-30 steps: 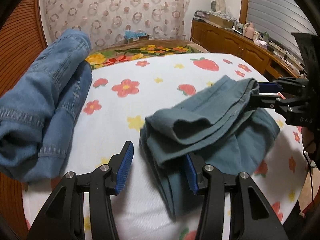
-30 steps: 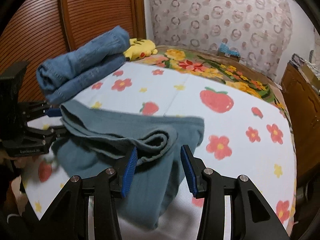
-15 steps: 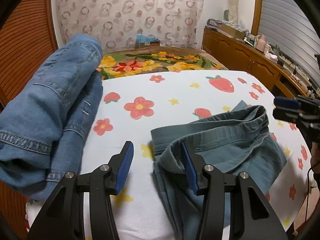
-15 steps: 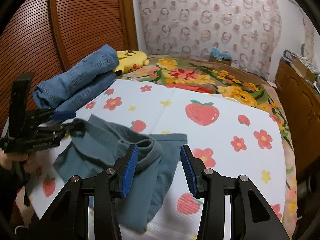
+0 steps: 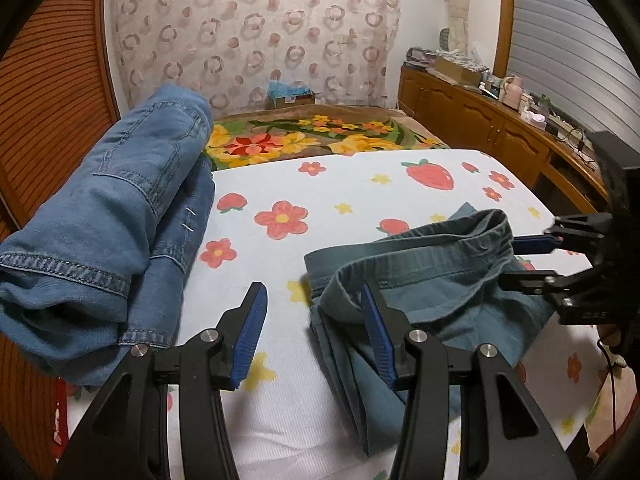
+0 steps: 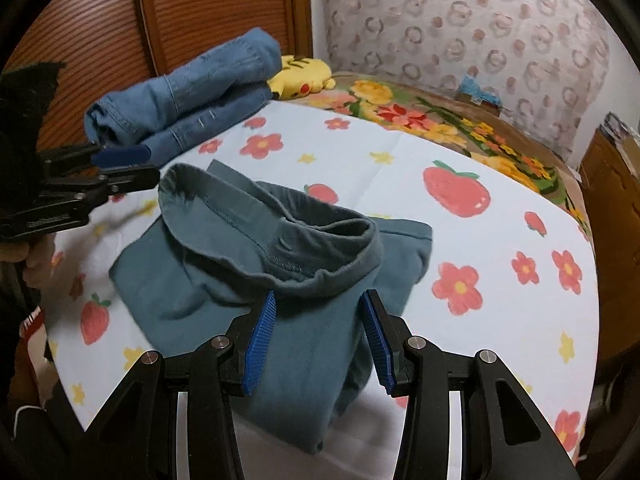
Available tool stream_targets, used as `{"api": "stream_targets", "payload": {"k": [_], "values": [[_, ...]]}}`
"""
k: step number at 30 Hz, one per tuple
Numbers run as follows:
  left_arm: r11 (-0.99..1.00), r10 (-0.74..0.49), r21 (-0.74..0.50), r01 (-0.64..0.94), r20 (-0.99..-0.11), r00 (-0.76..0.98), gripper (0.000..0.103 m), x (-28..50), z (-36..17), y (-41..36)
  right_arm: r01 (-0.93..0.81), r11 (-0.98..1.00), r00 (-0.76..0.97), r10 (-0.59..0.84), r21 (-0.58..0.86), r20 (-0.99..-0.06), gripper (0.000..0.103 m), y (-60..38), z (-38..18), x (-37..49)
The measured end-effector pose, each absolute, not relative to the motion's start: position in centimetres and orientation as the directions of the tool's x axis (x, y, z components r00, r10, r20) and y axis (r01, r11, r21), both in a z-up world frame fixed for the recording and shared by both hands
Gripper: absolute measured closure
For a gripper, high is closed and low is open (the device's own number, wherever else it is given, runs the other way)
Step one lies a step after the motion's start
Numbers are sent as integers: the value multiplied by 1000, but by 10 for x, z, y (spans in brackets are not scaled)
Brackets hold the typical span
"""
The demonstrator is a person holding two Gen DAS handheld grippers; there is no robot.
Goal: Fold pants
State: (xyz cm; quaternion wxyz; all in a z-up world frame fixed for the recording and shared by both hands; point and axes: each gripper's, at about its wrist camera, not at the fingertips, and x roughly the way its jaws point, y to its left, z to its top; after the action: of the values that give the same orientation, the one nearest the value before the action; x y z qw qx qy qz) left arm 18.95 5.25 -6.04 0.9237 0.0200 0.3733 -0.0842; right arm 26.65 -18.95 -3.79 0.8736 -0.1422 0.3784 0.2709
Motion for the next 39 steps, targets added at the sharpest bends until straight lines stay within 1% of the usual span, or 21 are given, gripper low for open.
{"api": "stream_targets", "payload": {"k": [4,9,15,24,25,27,28,29,30,33,39], "values": [[984,-148,-29,178,-691,708,53,188,-60,51,-571,818,578,340,-69,-741,57,-179,-39,284],[982,-155,-29,188,-696,701,53,189,-63,47,-502,860,635,299,-87,-712,57,-180,-32,305],[980,-162,-34,195,-705,690,53,191,-68,45,-472,877,665,287,-91,-690,57,-180,-31,303],[973,-188,-51,225,-738,648,53,218,-87,40,-519,854,615,370,-5,-696,57,-195,-27,281],[972,-191,-52,228,-741,644,55,221,-89,39,-526,850,606,377,3,-700,57,-197,-28,279],[971,-195,-53,235,-746,637,69,225,-91,37,-536,844,587,387,17,-711,57,-200,-31,275],[969,-203,-58,242,-744,637,73,226,-91,36,-541,840,577,393,25,-716,57,-202,-33,272],[968,-206,-59,243,-740,640,85,227,-90,35,-546,837,570,399,31,-719,57,-203,-34,271],[969,-205,-59,240,-732,649,90,226,-88,35,-551,834,562,405,38,-721,57,-204,-37,268],[977,-190,-68,201,-703,686,92,226,-79,42,-559,827,546,423,62,-723,57,-208,-40,263],[983,-165,-57,176,-703,692,92,225,-76,49,-562,823,533,437,82,-725,57,-214,-45,251]]}}
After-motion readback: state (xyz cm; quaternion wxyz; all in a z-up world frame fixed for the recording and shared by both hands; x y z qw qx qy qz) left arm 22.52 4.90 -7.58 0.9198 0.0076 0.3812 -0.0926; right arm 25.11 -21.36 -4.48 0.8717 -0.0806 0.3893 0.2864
